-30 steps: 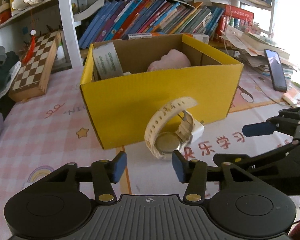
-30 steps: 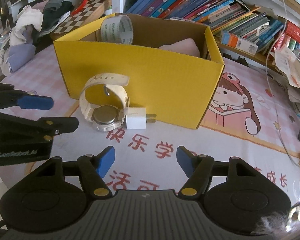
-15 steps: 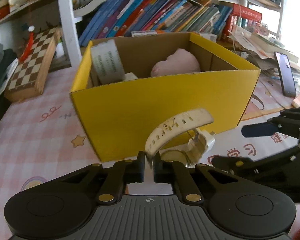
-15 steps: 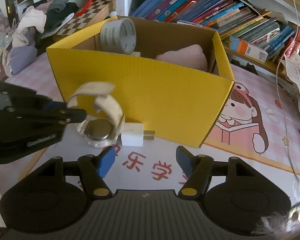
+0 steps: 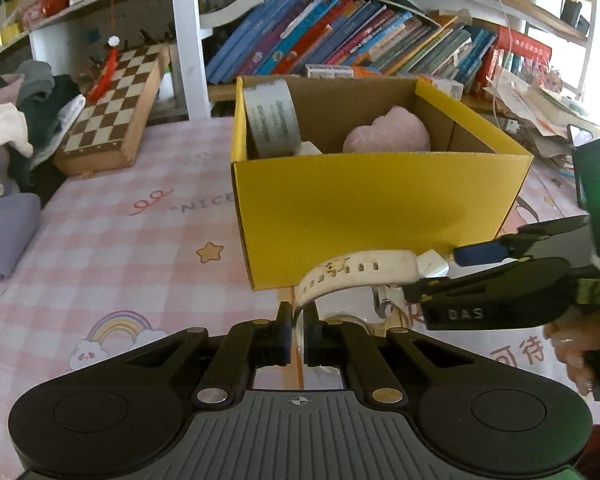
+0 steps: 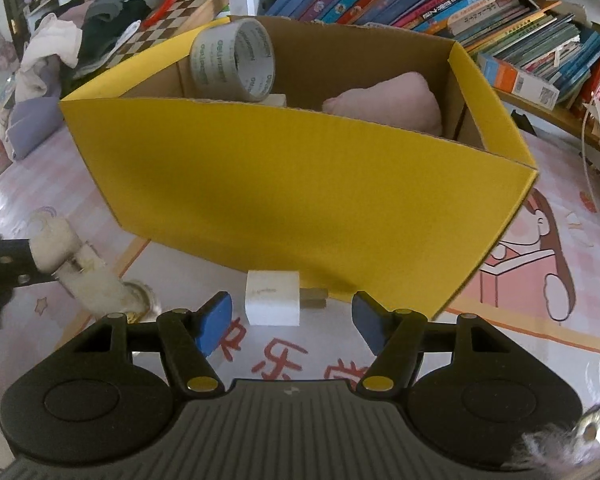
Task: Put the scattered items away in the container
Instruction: 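Grasp the white watch with the left tool while the right tool grasps the white plug, then carry watch and plug into the yellow box and open both tools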
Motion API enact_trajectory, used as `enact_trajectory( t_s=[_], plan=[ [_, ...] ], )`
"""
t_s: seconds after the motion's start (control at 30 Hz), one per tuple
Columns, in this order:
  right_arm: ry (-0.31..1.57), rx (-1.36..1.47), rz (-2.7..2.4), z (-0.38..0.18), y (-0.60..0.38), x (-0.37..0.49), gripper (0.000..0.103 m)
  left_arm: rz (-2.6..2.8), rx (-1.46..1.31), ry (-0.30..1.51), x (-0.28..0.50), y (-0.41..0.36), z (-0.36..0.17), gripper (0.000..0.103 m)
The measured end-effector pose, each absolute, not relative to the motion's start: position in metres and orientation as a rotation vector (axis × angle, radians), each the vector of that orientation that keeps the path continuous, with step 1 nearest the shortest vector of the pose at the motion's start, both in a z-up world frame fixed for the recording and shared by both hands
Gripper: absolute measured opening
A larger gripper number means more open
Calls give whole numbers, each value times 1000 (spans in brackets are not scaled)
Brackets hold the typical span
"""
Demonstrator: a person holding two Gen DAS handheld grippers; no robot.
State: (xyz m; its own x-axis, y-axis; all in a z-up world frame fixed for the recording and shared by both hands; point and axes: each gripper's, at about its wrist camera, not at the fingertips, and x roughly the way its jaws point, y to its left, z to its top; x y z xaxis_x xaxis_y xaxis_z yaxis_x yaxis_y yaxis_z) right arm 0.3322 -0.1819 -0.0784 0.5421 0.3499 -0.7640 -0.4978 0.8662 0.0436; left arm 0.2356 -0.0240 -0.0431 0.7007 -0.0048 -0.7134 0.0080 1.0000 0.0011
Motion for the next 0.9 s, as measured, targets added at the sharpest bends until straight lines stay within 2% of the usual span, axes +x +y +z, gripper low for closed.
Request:
enact_trajectory(
  t_s=[0.13,0.23,0.3,0.37,0.43,0.53,0.9],
  plan=[
    [875,-191,510,-82,-177,335,54,2,-5,795,234,-22,-43,3],
    [871,-182,514,-82,-179,335,41,5,-7,793,234,-22,-43,3],
    [872,-176,523,-82,-181,335,41,5,0,798,235,-23,-45,3],
    [875,-178,530,-81,-182,333,40,6,7,811,236,-24,-47,12],
    [872,-179,541,-80,-183,329,40,18,9,849,240,-24,-54,12],
    [850,-183,554,-75,-185,321,40,33,7,879,242,-22,-61,19],
    [824,-211,545,-67,-193,301,40,-20,4,846,248,-24,-64,19]
  ],
)
